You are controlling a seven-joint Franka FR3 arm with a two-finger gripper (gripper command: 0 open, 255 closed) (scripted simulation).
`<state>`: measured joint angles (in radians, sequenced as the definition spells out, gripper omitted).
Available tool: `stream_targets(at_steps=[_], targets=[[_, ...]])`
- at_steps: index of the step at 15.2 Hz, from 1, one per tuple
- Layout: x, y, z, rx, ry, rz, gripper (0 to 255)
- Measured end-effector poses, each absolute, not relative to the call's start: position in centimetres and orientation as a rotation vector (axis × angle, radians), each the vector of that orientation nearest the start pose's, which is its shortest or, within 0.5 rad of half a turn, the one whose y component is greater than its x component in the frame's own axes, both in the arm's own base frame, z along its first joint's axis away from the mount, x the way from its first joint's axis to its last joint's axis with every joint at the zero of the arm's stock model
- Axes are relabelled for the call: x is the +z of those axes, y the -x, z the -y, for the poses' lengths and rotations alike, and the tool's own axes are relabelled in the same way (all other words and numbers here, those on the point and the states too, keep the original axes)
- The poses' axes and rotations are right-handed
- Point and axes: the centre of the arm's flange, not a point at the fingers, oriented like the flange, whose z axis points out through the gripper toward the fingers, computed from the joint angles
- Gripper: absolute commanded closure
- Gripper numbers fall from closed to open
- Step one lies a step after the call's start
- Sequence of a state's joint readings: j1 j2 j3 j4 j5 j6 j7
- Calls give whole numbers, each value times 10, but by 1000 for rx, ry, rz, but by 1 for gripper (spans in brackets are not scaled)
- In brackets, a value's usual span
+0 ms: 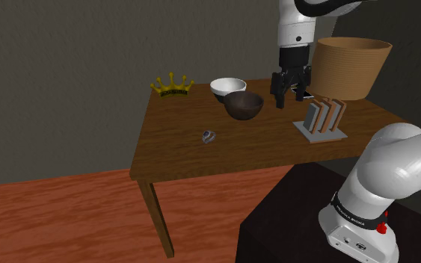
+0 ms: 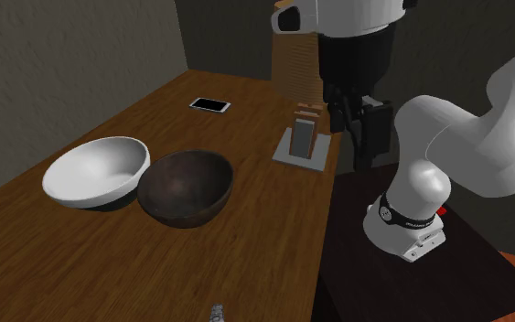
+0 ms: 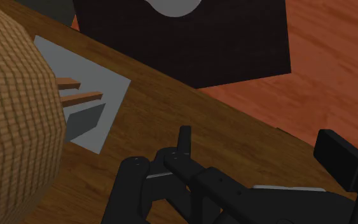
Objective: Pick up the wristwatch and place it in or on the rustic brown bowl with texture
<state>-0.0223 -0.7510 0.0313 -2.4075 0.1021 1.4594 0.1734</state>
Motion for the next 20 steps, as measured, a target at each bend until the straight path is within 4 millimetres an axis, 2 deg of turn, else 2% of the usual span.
stream_targets(at_steps=[2, 4, 20], targets=[[544, -304, -19, 309, 3052, -265, 0], [534, -318, -28, 296, 3055, -263, 0], [433, -465, -120, 148, 3082, -242, 0]])
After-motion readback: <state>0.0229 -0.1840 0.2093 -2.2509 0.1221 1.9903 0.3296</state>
